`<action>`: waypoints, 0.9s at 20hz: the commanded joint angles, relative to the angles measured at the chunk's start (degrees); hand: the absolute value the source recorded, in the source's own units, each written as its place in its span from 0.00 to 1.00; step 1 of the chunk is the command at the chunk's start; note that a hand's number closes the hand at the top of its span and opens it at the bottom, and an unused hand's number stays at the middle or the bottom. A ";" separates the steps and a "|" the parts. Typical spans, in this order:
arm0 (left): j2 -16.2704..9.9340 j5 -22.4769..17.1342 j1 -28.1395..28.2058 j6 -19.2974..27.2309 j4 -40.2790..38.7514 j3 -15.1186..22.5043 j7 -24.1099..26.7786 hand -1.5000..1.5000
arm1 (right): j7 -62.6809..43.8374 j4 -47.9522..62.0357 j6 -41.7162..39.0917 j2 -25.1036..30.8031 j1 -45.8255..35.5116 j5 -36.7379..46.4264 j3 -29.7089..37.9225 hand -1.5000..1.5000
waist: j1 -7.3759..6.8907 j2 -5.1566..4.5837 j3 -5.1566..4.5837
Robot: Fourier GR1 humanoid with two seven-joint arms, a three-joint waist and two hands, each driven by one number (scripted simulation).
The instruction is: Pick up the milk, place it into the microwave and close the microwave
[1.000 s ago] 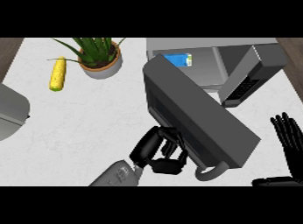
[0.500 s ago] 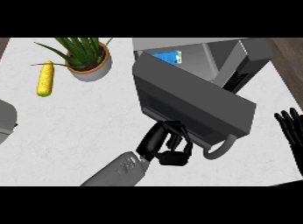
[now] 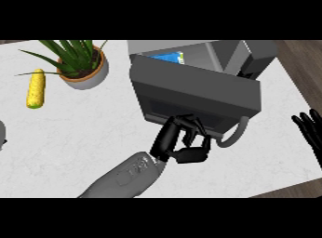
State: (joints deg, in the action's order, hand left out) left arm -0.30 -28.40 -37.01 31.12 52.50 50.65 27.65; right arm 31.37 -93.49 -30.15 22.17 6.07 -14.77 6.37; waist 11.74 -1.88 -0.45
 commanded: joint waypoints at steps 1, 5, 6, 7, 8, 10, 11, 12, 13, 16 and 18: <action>0.28 -5.20 -2.80 6.15 -0.05 -2.81 0.84 1.00 | -0.58 -1.99 -1.99 2.29 -0.26 -0.77 0.46 0.00 | 1.45 -0.19 -0.02; 0.29 -8.25 -6.32 8.83 -1.83 -2.83 0.60 1.00 | -2.17 -3.01 -2.17 3.84 -2.64 -2.97 1.87 0.00 | 2.53 -0.67 0.05; 0.30 -9.04 -6.26 9.85 -1.88 -2.50 1.06 0.00 | -2.10 -3.03 -1.39 3.62 -3.02 -4.01 3.08 0.00 | 2.92 -0.64 0.08; 0.30 -9.89 -7.76 10.35 -2.83 -3.22 0.42 0.00 | -2.83 -3.39 -1.87 4.03 -3.08 -4.33 2.74 0.00 | 2.95 -0.72 0.09; 0.30 -10.74 -8.17 10.16 -3.41 -3.18 0.42 0.00 | -3.05 -3.21 -1.80 4.87 -4.14 -4.47 3.48 0.00 | 3.05 -1.05 0.08; 0.30 -11.97 -11.45 11.62 -4.41 -3.73 -1.61 0.00 | -3.06 -3.89 -1.62 6.66 -5.51 -3.05 4.24 0.00 | 4.23 -1.17 0.16; 0.30 -12.67 -10.73 12.41 -5.22 -3.38 -1.37 0.00 | -3.16 -5.00 -0.35 6.85 -6.55 -2.51 4.93 0.00 | 4.39 -1.19 0.09; 0.30 -13.19 -9.65 12.74 -5.87 -3.96 -0.51 0.00 | -1.95 -5.89 2.26 9.20 -7.42 0.73 8.44 0.00 | 5.15 -1.13 0.01; 0.30 -13.61 -10.89 13.47 -6.45 -4.10 -1.76 0.00 | -1.76 -7.33 2.64 11.43 -8.67 3.93 8.68 1.00 | 5.41 -1.13 -0.03; 0.30 -16.57 -12.50 14.53 -5.49 -6.93 -0.13 0.00 | -1.28 -7.20 3.91 12.47 -10.18 5.29 10.01 1.00 | 5.24 -1.82 -0.05; 0.30 -17.80 -11.88 15.09 -5.04 -7.24 1.56 0.00 | -1.51 -7.12 4.58 13.64 -11.20 6.19 10.95 1.00 | 4.67 -2.09 -0.10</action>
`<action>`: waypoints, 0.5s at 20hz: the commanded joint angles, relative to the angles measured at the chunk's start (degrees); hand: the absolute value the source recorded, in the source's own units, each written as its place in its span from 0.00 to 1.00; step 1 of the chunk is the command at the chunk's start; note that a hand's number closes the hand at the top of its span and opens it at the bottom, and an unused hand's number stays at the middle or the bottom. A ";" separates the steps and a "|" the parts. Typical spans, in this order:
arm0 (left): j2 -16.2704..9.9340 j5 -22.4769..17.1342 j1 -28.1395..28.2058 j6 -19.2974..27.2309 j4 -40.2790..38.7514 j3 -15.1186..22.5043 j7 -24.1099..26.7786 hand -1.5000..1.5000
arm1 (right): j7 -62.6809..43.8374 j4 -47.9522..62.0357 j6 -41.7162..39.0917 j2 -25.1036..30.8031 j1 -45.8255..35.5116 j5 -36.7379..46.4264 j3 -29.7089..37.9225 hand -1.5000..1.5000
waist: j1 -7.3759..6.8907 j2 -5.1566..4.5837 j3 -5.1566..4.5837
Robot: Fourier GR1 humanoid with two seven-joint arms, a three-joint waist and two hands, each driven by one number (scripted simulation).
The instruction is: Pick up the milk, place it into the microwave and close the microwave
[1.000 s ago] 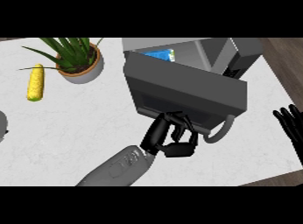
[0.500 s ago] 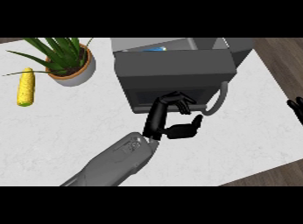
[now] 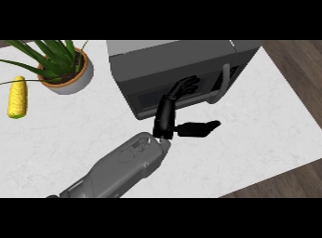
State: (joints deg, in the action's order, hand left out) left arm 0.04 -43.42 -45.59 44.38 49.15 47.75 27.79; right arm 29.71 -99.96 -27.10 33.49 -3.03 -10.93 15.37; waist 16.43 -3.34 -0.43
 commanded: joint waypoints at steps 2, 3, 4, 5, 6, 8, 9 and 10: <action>-0.04 -4.30 -3.75 2.58 -1.28 -4.03 1.29 0.00 | 0.02 -0.54 1.77 2.81 -2.98 3.06 1.85 1.00 | -0.05 -0.87 -0.05; -0.04 -4.56 -4.27 2.92 -1.39 -3.85 1.55 0.00 | 0.47 0.21 2.11 2.47 -3.26 3.29 1.88 1.00 | -0.15 -1.19 0.11; -0.04 -5.05 -4.33 2.71 -1.97 -4.19 2.02 0.00 | 0.25 -0.29 1.96 3.33 -3.29 3.83 2.07 1.00 | -0.12 -1.08 0.04; -0.04 -5.91 -4.09 2.74 -1.96 -3.93 1.79 0.00 | 0.17 -0.31 2.01 3.27 -3.90 3.69 1.89 1.00 | -0.04 -1.33 0.04; -0.04 -5.83 -4.05 2.71 -2.58 -3.54 2.48 0.00 | 0.23 -0.14 2.55 2.92 -4.34 3.89 1.85 1.00 | -0.33 -1.59 0.10; -0.04 -7.42 -4.24 2.85 -2.44 -3.66 2.52 0.00 | -0.08 0.06 2.58 3.77 -5.15 3.92 2.46 1.00 | -0.20 -1.44 0.08; -0.04 -7.74 -5.19 3.03 -2.42 -3.90 2.74 0.00 | 0.21 0.28 2.89 3.13 -5.08 4.40 1.85 1.00 | -0.41 -1.58 0.18; -0.04 -8.11 -5.00 3.20 -1.97 -3.48 3.41 0.00 | 0.19 0.72 2.84 3.20 -4.91 4.91 1.57 1.00 | -0.11 -1.80 0.19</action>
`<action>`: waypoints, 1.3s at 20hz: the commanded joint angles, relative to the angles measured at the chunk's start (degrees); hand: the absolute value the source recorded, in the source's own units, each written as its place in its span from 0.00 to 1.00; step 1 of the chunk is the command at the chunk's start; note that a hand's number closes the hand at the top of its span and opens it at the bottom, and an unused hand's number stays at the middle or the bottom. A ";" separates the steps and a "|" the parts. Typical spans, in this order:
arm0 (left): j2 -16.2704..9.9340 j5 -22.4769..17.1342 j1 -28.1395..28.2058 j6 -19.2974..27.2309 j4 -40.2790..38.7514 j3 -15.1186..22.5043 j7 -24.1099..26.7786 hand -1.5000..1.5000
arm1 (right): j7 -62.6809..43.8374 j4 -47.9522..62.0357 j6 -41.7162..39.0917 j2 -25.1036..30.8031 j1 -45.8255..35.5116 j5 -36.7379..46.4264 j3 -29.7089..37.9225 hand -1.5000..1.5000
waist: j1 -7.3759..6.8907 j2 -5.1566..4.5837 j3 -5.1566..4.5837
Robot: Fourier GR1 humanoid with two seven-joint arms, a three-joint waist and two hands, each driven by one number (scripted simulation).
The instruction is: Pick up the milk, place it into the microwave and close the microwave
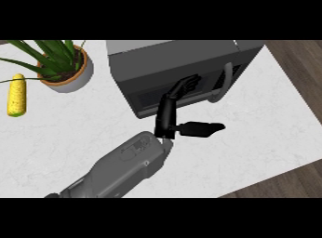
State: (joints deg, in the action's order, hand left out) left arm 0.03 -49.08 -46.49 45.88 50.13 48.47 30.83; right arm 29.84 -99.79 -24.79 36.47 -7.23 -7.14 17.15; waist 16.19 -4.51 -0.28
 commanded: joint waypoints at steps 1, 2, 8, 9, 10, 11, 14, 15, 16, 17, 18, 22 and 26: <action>-0.03 -2.21 -4.01 1.69 -3.71 -3.94 1.10 0.00 | 0.03 0.71 0.61 0.99 -1.81 0.76 0.69 1.00 | -0.08 -0.72 0.02; -0.03 -2.57 -4.18 1.46 -3.83 -3.90 1.45 0.00 | 0.36 1.18 0.22 0.79 -1.35 1.04 0.14 1.00 | -0.06 -0.91 0.11; -0.03 -4.88 -4.70 1.03 -4.35 -3.51 2.60 0.00 | 0.08 2.48 1.28 0.79 -3.71 1.60 0.11 1.00 | -0.74 -1.27 0.09; -0.03 -4.78 -4.89 0.74 -4.87 -3.33 3.26 0.00 | -0.23 2.20 1.10 1.09 -3.55 2.01 -0.20 1.00 | -0.59 -1.11 0.04; -0.03 -4.92 -5.20 1.08 -4.66 -2.92 3.39 0.00 | -0.54 2.37 1.06 1.66 -4.31 1.97 0.08 1.00 | -0.22 -1.20 0.00; -0.03 -5.44 -4.64 0.54 -5.09 -3.22 3.80 0.00 | 0.16 2.53 1.17 1.07 -4.21 1.83 -0.02 1.00 | -0.44 -1.30 0.09; -0.03 -5.72 -4.91 0.66 -3.54 -1.81 4.14 0.00 | -1.41 6.73 -2.69 -6.78 -3.20 -8.68 -3.51 0.00 | -1.10 -1.83 0.56; -0.03 -6.10 -4.83 0.45 -4.21 -2.33 4.53 0.00 | -1.98 7.25 -3.21 -6.86 -3.29 -9.69 -3.49 0.00 | -1.35 -1.69 0.41; -0.03 -6.16 -5.38 0.56 -4.50 -2.07 4.70 0.00 | -2.32 7.89 -3.81 -6.88 -3.55 -10.53 -3.61 0.00 | -1.25 -1.60 0.39; -0.03 -6.56 -5.68 0.74 -5.01 -2.09 4.32 0.00 | -2.65 8.40 -4.38 -7.04 -3.29 -10.75 -4.20 0.00 | -1.03 -1.84 0.41; -0.03 -6.82 -5.64 0.76 -5.02 -2.54 5.05 0.00 | -2.83 9.02 -4.93 -6.56 -3.50 -11.77 -3.50 0.00 | -0.83 -1.69 0.34; -0.03 -7.72 -5.40 0.50 -5.41 -1.79 6.02 0.00 | -4.09 11.45 -6.65 -6.05 -4.78 -14.36 -3.30 0.00 | -0.66 -1.91 0.26; -0.03 -8.89 -5.88 -0.10 -5.81 -1.75 6.44 0.00 | -5.14 13.67 -8.13 -4.86 -6.44 -16.80 -2.40 0.00 | -0.69 -1.83 0.24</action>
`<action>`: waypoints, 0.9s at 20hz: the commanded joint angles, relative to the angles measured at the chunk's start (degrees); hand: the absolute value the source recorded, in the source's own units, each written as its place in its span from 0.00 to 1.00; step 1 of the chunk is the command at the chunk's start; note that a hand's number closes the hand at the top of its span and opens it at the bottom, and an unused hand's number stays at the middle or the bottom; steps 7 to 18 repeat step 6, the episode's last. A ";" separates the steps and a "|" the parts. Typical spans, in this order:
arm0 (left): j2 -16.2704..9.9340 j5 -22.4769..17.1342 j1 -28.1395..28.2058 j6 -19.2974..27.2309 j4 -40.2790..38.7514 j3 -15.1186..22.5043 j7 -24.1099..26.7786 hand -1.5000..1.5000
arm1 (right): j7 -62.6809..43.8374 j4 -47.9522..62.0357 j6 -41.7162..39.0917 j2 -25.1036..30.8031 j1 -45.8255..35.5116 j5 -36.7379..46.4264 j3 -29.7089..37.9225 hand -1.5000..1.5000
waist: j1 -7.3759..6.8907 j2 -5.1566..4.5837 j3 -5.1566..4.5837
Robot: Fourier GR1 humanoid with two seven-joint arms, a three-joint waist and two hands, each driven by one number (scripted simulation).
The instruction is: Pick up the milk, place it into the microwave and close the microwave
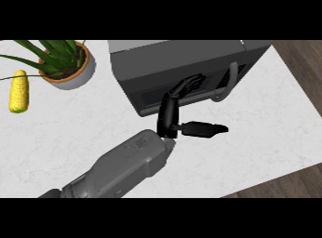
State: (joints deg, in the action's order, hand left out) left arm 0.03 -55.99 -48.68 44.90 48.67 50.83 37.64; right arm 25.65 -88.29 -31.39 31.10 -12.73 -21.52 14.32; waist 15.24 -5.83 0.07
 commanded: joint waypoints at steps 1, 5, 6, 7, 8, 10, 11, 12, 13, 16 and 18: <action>-0.03 -1.83 -3.10 0.94 -4.57 -3.47 0.33 0.00 | -0.73 2.62 -1.87 0.80 -1.40 -2.69 0.69 0.00 | 0.42 -0.77 -0.07; -0.03 -2.96 -4.11 1.21 -4.54 -3.91 0.70 0.00 | -1.56 4.85 -3.53 1.63 -2.27 -4.88 1.20 0.00 | 0.89 -0.51 -0.01; -0.03 -3.15 -3.61 0.67 -5.07 -4.13 1.25 0.00 | -1.79 5.14 -3.71 2.23 -2.92 -5.13 1.52 0.00 | 0.26 -0.51 -0.11; -0.03 -3.15 -3.61 0.67 -5.07 -4.13 1.25 0.00 | -1.79 5.14 -3.71 2.23 -2.92 -5.13 1.52 0.00 | 0.26 -0.51 -0.11; -0.03 -3.15 -3.61 0.67 -5.07 -4.13 1.25 0.00 | -1.79 5.14 -3.71 2.23 -2.92 -5.13 1.52 0.00 | 0.26 -0.51 -0.11; -0.03 -3.15 -3.61 0.67 -5.07 -4.13 1.25 0.00 | -1.79 5.14 -3.71 2.23 -2.92 -5.13 1.52 0.00 | 0.26 -0.51 -0.11; -0.03 -3.15 -3.61 0.67 -5.07 -4.13 1.25 0.00 | -1.79 5.14 -3.71 2.23 -2.92 -5.13 1.52 0.00 | 0.26 -0.51 -0.11; -0.03 -3.15 -3.61 0.67 -5.07 -4.13 1.25 0.00 | -1.79 5.14 -3.71 2.23 -2.92 -5.13 1.52 0.00 | 0.26 -0.51 -0.11; -0.03 -3.15 -3.61 0.67 -5.07 -4.13 1.25 0.00 | -1.79 5.14 -3.71 2.23 -2.92 -5.13 1.52 0.00 | 0.26 -0.51 -0.11; -0.03 -3.15 -3.61 0.67 -5.07 -4.13 1.25 0.00 | -1.79 5.14 -3.71 2.23 -2.92 -5.13 1.52 0.00 | 0.26 -0.51 -0.11; -0.03 -3.15 -3.61 0.67 -5.07 -4.13 1.25 0.00 | -1.79 5.14 -3.71 2.23 -2.92 -5.13 1.52 0.00 | 0.26 -0.51 -0.11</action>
